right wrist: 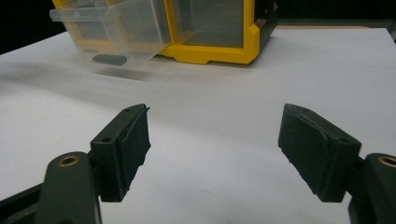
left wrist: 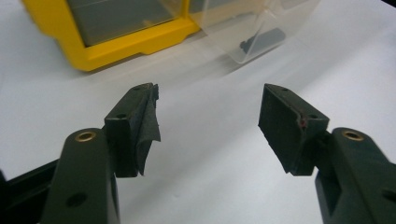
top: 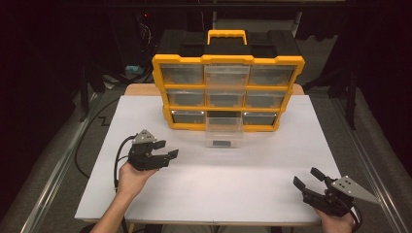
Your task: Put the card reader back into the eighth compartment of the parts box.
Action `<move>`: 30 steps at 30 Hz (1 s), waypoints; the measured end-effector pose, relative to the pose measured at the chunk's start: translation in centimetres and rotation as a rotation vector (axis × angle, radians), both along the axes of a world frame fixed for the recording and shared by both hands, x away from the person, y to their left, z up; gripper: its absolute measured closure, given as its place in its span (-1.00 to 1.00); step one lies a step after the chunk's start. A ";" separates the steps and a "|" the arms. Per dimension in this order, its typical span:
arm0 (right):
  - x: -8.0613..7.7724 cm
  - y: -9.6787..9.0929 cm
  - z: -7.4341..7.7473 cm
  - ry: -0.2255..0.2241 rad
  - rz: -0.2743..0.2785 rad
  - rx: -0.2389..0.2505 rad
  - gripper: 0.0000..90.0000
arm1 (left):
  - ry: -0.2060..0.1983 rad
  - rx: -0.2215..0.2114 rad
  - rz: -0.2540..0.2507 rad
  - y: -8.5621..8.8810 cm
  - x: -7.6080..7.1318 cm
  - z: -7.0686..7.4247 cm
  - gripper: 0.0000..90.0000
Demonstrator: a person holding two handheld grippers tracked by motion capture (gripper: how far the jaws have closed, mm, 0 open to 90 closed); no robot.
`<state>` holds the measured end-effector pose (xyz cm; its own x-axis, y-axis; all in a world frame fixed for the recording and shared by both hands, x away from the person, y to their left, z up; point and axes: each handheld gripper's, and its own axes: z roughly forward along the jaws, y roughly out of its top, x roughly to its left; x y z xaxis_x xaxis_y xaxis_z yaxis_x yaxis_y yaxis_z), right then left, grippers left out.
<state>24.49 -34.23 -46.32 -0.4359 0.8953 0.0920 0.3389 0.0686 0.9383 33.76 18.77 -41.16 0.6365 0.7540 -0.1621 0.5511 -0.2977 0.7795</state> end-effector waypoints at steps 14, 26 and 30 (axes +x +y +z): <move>0.0 0.0 0.0 0.000 -0.011 -0.001 -0.44 | -0.072 -0.065 0.113 3.8 -2.0 -2.5 -0.24; 0.0 -0.1 0.0 0.005 -0.015 -0.001 -0.44 | -0.126 -0.128 0.253 7.0 -4.1 -5.2 -0.33; 0.0 -0.1 0.0 0.005 -0.022 0.004 -0.45 | -0.126 -0.134 0.264 7.3 -4.4 -5.7 -0.35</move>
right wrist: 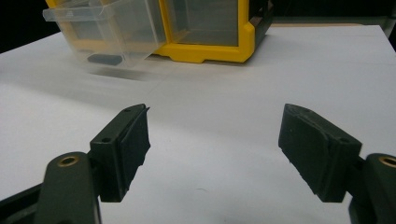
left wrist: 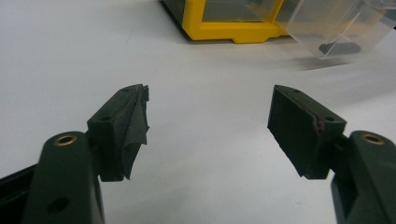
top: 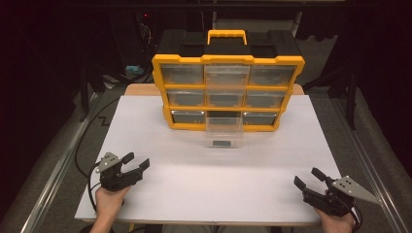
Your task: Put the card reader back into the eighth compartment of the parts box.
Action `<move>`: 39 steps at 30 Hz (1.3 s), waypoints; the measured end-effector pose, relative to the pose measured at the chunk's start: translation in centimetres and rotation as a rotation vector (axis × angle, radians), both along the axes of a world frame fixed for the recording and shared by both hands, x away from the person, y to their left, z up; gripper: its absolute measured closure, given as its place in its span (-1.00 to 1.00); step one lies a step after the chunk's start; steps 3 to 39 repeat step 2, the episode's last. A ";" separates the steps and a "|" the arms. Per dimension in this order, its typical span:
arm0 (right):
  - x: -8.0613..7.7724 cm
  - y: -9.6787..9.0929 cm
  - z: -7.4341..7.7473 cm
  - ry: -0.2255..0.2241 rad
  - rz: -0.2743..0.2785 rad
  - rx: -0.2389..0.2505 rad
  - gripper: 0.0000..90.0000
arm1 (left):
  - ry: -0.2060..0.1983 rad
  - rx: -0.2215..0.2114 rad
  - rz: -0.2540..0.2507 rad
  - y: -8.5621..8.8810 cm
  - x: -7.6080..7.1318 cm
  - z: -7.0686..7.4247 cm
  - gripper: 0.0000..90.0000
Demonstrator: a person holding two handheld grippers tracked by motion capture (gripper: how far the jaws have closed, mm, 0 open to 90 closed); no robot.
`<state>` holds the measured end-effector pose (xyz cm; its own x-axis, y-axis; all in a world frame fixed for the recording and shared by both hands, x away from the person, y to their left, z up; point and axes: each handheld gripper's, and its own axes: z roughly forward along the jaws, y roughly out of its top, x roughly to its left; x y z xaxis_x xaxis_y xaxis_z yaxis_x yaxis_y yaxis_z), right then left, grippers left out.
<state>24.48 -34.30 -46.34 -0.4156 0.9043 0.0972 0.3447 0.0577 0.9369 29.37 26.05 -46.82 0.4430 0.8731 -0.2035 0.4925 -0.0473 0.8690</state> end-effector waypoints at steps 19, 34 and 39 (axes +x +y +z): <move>0.0 0.0 0.0 -0.001 0.000 0.000 -0.45 | -0.001 -0.004 0.006 0.1 -0.1 -0.1 -0.35; 0.0 0.0 0.0 -0.001 0.000 0.000 -0.45 | -0.001 -0.004 0.006 0.1 -0.1 -0.1 -0.35; 0.0 0.0 0.0 -0.001 0.000 0.000 -0.45 | -0.001 -0.004 0.006 0.1 -0.1 -0.1 -0.35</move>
